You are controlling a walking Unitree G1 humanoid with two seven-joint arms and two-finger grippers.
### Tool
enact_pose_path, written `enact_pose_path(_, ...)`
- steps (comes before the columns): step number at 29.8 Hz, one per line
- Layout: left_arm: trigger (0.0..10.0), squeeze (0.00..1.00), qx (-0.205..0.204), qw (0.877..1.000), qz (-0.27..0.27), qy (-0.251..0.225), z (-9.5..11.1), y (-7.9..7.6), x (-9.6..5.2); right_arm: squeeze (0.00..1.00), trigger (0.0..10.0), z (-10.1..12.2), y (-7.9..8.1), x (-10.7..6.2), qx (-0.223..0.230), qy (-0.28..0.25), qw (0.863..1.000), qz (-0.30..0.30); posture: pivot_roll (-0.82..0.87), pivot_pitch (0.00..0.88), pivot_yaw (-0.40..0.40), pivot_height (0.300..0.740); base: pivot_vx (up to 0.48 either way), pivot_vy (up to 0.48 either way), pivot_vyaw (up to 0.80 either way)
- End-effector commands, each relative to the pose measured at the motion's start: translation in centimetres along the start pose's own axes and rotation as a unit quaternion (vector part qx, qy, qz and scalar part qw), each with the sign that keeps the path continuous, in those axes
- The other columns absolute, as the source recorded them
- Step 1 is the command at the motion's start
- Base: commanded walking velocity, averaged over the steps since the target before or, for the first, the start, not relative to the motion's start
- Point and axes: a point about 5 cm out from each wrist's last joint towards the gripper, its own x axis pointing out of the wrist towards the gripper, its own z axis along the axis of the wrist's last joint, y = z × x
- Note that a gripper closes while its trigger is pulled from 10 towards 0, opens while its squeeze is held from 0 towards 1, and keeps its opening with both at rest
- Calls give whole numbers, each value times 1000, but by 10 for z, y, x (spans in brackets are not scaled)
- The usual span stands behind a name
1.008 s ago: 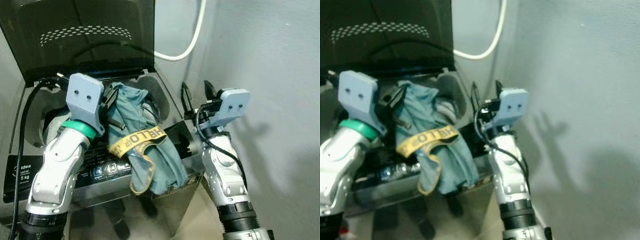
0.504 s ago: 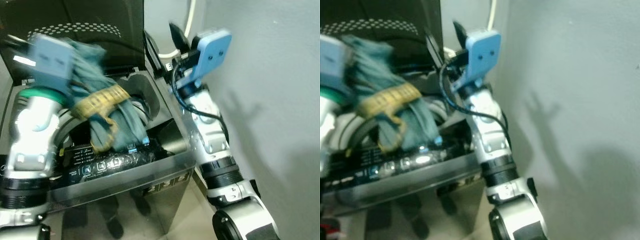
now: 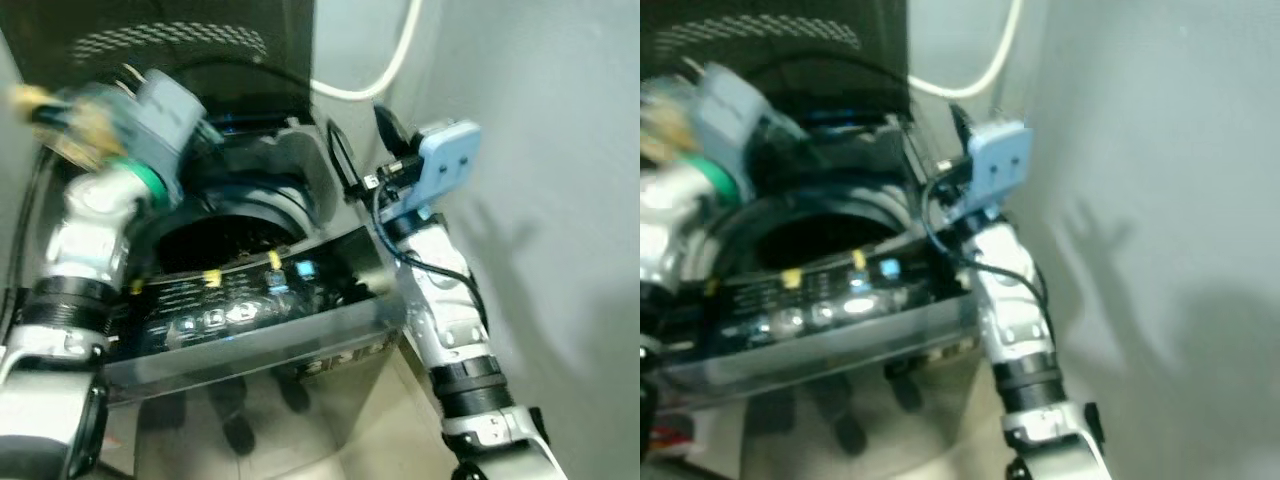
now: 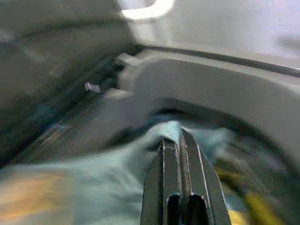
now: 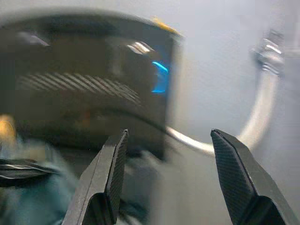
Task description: Clothes washing
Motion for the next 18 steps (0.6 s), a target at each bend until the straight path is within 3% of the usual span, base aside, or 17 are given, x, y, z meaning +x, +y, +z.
enact_pose_path(1,10000,0,-1,999,-30,-11,10,-3,-9,0,10000,1,-7,-5,-9,4,1000,-12,74,161,64,731,0,0,0)
enact_pose_path(3,10000,0,-1,999,-30,-11,10,-3,-9,0,10000,1,-7,-5,-9,4,1000,-12,74,161,64,731,0,0,0)
enact_pose_path(4,10000,0,5,999,-37,-11,9,-8,-15,0,10000,-1,-15,-10,-15,11,1000,-25,83,162,64,731,0,0,0)
enact_pose_path(5,10000,1000,36,999,-12,-4,5,-8,-25,0,10000,-1,-22,-14,-17,16,999,-38,95,162,60,731,0,0,0)
enact_pose_path(11,10000,1000,46,997,58,15,-3,2,-41,0,10000,-1,-27,-17,-16,21,998,-51,105,161,54,731,0,0,0)
enact_pose_path(16,10000,1000,6,996,84,30,-10,5,-45,0,10000,-1,-24,-15,-14,22,999,-45,105,157,54,731,0,0,0)
enact_pose_path(18,10000,1000,-28,995,88,26,-8,-1,-47,0,10000,-1,-24,-17,-15,24,999,-46,101,148,55,731,0,0,0)
